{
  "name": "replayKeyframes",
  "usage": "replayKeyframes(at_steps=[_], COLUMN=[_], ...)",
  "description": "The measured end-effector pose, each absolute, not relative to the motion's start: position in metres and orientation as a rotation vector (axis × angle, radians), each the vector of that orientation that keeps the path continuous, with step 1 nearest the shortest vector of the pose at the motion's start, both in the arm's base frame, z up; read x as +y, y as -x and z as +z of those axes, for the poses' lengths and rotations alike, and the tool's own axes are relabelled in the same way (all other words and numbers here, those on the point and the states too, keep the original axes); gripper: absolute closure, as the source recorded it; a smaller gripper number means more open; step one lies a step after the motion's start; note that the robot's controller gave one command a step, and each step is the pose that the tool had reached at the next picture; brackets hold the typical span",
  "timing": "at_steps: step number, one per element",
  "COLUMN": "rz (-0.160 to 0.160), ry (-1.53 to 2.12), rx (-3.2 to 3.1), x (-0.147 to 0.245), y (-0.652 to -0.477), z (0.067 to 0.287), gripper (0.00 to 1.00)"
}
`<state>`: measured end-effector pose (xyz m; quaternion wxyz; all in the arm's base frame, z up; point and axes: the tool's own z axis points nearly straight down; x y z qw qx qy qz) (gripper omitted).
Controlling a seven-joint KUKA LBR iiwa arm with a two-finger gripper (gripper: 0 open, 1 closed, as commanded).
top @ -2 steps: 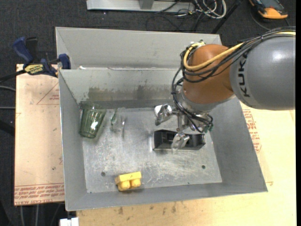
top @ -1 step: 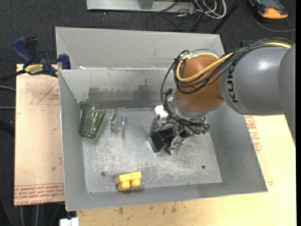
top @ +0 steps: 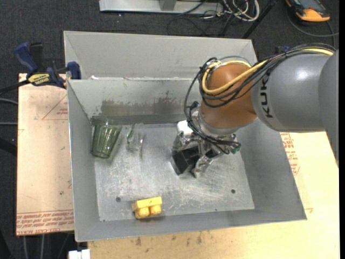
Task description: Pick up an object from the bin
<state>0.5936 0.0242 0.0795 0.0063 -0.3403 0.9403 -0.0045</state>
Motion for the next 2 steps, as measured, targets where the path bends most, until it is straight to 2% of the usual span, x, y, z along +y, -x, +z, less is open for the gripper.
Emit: replayKeyframes(at_steps=[1,2], rz=[0.005,0.004], ry=[1.061,1.082], rx=[2.963,2.952], x=[0.029,0.038], y=[-0.586,-0.589], z=[0.118,0.231], gripper=[1.0,1.0])
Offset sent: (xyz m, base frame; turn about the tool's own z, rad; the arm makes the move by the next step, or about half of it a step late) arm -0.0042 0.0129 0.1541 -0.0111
